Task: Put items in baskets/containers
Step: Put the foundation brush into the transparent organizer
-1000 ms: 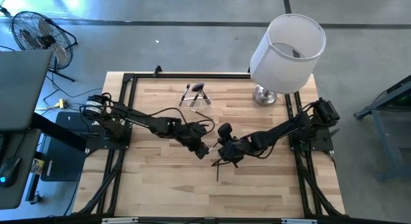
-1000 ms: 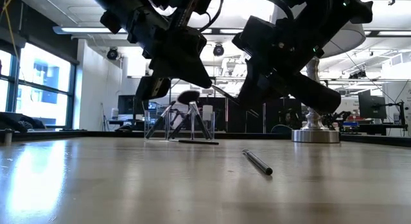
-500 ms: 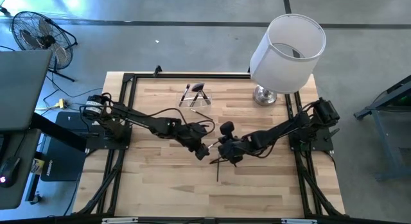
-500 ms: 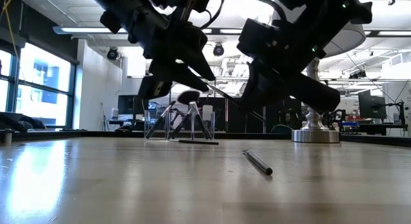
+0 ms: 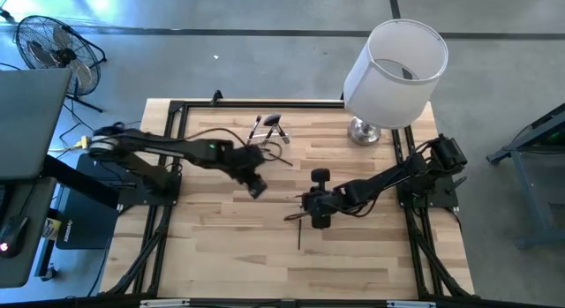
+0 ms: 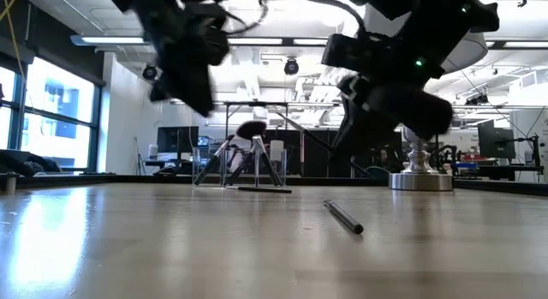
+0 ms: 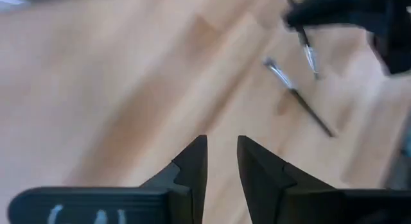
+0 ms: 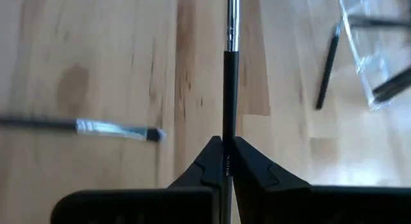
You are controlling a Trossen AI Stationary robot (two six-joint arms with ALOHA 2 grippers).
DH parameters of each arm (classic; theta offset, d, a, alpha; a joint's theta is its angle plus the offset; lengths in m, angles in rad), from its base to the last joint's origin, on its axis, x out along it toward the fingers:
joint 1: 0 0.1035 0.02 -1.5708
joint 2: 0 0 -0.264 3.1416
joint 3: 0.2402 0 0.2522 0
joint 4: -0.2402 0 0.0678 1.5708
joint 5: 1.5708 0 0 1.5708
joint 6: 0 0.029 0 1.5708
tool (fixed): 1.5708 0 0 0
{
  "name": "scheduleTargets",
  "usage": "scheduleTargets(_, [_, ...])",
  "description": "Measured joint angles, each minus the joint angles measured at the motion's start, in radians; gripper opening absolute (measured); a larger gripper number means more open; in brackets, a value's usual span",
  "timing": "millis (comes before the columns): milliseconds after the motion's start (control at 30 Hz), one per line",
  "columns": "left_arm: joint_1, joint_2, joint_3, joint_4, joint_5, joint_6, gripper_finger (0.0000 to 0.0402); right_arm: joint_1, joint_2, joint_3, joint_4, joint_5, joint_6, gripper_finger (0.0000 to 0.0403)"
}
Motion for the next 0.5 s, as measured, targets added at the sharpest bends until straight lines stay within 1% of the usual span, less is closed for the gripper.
scheduleTargets(100, [0.0, -0.102, -0.002, -0.199, -0.136, 0.051, 0.0065, -0.025, 0.0, 0.0, 0.038, -0.027, 0.156, 0.0008])
scheduleTargets(167, [-0.001, -0.155, -0.003, -0.272, -0.212, 0.073, 0.0051, -0.051, 0.0, -0.001, 0.095, -0.05, 0.23, 0.001])
scheduleTargets(233, [-0.002, -0.219, -0.03, -0.329, -0.235, 0.091, 0.0033, -0.08, 0.006, -0.001, 0.188, -0.072, 0.279, 0.0011])
scheduleTargets(333, [-0.002, -0.325, -0.1, -0.311, -0.253, 0.124, 0.0006, -0.131, 0.032, 0.0, 0.366, -0.114, 0.325, 0.0008])
scheduleTargets(500, [-0.002, -0.488, -0.267, -0.26, -0.25, 0.122, 0.0003, -0.22, 0.144, 0.003, 0.714, -0.219, 0.39, 0.0008])
